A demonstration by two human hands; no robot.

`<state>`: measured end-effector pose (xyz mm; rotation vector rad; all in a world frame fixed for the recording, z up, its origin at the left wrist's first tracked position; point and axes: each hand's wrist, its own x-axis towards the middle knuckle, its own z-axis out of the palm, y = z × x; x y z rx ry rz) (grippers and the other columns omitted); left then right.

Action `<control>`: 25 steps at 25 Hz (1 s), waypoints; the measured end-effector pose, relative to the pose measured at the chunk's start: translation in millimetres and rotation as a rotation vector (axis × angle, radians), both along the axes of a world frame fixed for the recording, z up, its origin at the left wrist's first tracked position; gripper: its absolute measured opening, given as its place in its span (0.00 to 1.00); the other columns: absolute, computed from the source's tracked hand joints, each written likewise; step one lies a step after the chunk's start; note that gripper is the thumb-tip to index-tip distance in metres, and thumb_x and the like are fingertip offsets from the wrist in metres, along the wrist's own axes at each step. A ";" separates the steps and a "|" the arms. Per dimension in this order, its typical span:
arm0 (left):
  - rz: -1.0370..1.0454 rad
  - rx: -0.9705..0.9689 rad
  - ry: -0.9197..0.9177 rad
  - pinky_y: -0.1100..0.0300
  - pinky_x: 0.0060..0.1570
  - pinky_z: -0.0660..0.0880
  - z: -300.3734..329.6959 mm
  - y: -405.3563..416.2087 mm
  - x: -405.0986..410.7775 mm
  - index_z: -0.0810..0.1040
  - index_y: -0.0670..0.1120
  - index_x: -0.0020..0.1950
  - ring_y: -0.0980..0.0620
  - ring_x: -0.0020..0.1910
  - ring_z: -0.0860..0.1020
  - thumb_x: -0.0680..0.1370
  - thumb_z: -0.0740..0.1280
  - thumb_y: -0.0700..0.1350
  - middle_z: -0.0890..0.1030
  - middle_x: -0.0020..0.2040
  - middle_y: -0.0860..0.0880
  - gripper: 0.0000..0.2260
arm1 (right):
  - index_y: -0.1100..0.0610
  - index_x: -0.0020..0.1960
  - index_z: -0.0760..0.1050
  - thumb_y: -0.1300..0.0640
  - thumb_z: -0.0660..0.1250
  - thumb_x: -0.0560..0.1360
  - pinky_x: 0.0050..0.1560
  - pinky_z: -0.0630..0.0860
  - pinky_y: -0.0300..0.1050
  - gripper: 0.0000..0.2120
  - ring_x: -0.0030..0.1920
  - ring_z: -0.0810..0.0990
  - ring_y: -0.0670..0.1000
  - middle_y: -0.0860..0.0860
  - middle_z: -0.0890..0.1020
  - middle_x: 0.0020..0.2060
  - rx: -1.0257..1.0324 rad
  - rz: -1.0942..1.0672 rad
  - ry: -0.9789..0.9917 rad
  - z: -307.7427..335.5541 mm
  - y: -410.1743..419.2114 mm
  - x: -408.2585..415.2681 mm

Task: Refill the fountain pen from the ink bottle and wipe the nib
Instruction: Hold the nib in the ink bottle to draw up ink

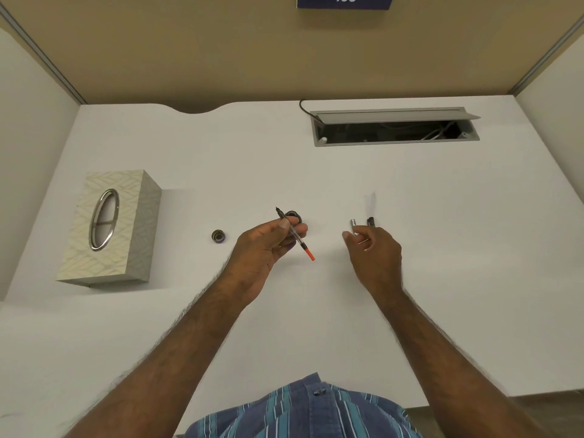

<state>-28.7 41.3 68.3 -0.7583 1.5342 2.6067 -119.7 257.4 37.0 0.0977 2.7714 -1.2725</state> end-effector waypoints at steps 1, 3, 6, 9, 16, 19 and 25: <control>0.009 0.005 0.000 0.46 0.72 0.75 1.6 1.4 0.8 0.86 0.42 0.62 0.44 0.64 0.85 0.86 0.66 0.44 0.88 0.61 0.41 0.11 | 0.51 0.53 0.87 0.45 0.75 0.78 0.51 0.81 0.41 0.11 0.43 0.84 0.45 0.43 0.86 0.42 -0.089 0.022 -0.014 10.2 -0.8 8.1; 0.031 0.020 0.006 0.46 0.71 0.75 4.3 4.1 2.6 0.86 0.43 0.61 0.44 0.64 0.85 0.86 0.66 0.44 0.88 0.61 0.41 0.11 | 0.47 0.48 0.88 0.39 0.74 0.77 0.42 0.81 0.36 0.13 0.41 0.86 0.42 0.43 0.89 0.39 -0.258 0.116 -0.108 28.3 -2.6 25.6; 0.056 0.045 0.020 0.47 0.70 0.76 6.7 8.4 5.3 0.87 0.45 0.60 0.44 0.64 0.85 0.86 0.65 0.44 0.88 0.62 0.42 0.11 | 0.47 0.44 0.88 0.34 0.75 0.73 0.34 0.79 0.36 0.16 0.36 0.86 0.43 0.47 0.90 0.39 -0.448 0.214 -0.250 49.2 -7.9 50.0; 0.075 0.076 0.024 0.48 0.67 0.77 7.4 12.0 7.8 0.88 0.46 0.59 0.44 0.63 0.86 0.86 0.66 0.44 0.88 0.62 0.41 0.11 | 0.46 0.46 0.89 0.38 0.78 0.72 0.34 0.79 0.38 0.13 0.36 0.85 0.45 0.49 0.90 0.39 -0.519 0.229 -0.303 56.2 -12.6 64.1; 0.068 0.088 0.033 0.47 0.67 0.77 5.6 13.2 10.7 0.87 0.45 0.62 0.43 0.65 0.85 0.86 0.65 0.45 0.87 0.63 0.42 0.12 | 0.50 0.47 0.90 0.51 0.79 0.77 0.33 0.78 0.40 0.03 0.36 0.84 0.46 0.51 0.89 0.38 -0.604 0.141 -0.304 53.5 -18.1 67.5; 0.032 0.082 0.047 0.46 0.70 0.76 3.8 9.1 8.0 0.84 0.42 0.67 0.43 0.66 0.84 0.87 0.64 0.46 0.87 0.65 0.42 0.14 | 0.49 0.45 0.90 0.54 0.78 0.77 0.32 0.78 0.40 0.03 0.35 0.83 0.46 0.51 0.89 0.37 -0.619 0.120 -0.300 56.8 -20.0 60.9; -0.038 -0.032 0.038 0.47 0.69 0.76 -6.5 -12.9 6.0 0.85 0.43 0.66 0.46 0.66 0.84 0.83 0.70 0.47 0.87 0.64 0.43 0.15 | 0.53 0.46 0.89 0.55 0.77 0.78 0.31 0.77 0.38 0.03 0.34 0.83 0.44 0.48 0.88 0.35 -0.515 0.142 -0.232 63.8 -18.2 28.0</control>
